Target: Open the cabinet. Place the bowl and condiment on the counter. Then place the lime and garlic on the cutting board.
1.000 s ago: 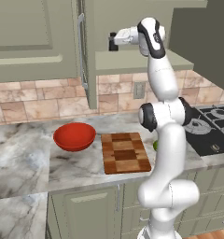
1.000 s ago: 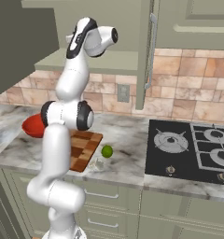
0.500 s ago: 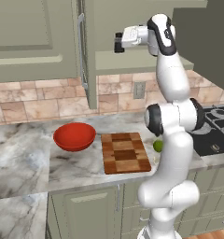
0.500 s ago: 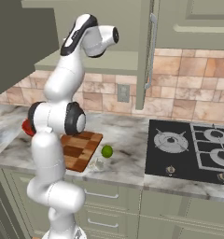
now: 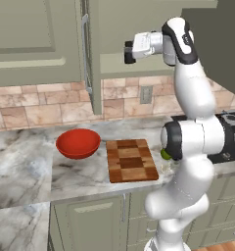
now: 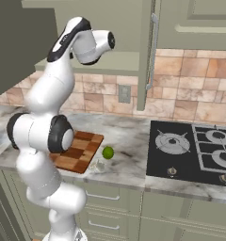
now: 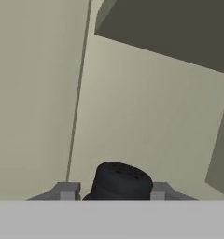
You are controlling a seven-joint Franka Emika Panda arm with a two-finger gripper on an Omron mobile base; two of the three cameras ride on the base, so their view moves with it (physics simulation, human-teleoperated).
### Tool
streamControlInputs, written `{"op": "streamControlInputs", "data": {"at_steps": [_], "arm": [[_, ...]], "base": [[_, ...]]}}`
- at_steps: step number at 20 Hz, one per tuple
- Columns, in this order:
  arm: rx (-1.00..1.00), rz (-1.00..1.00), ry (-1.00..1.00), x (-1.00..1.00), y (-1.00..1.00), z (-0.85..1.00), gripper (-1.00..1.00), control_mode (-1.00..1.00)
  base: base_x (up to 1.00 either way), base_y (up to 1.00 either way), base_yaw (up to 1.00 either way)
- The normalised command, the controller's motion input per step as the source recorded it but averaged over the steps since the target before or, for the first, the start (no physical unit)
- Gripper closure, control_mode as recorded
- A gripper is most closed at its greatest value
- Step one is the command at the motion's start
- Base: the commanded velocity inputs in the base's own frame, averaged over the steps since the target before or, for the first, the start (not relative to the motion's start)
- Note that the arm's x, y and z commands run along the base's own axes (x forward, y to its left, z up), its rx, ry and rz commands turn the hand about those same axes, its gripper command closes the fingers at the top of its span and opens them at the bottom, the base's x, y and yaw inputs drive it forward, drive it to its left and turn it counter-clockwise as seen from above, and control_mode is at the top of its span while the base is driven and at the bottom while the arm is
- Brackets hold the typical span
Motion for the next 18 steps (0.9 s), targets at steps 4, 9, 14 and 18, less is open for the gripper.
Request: {"op": "streamControlInputs", "data": {"at_steps": [4, 9, 14, 18], "arm": [[-0.03, 0.00, 0.00, -0.76, 0.06, -0.21, 1.00, -1.00], [-0.03, 0.00, 0.00, -0.76, 0.06, -0.23, 1.00, -1.00], [-0.03, 0.00, 0.00, -0.78, 0.07, -0.30, 1.00, -1.00], [-0.02, 0.01, 0.00, -0.79, 0.08, -0.34, 1.00, -1.00]], "base": [[0.00, 0.00, 0.00], [0.00, 0.00, 0.00], [0.00, 0.00, 0.00], [0.00, 0.00, 0.00]]}}
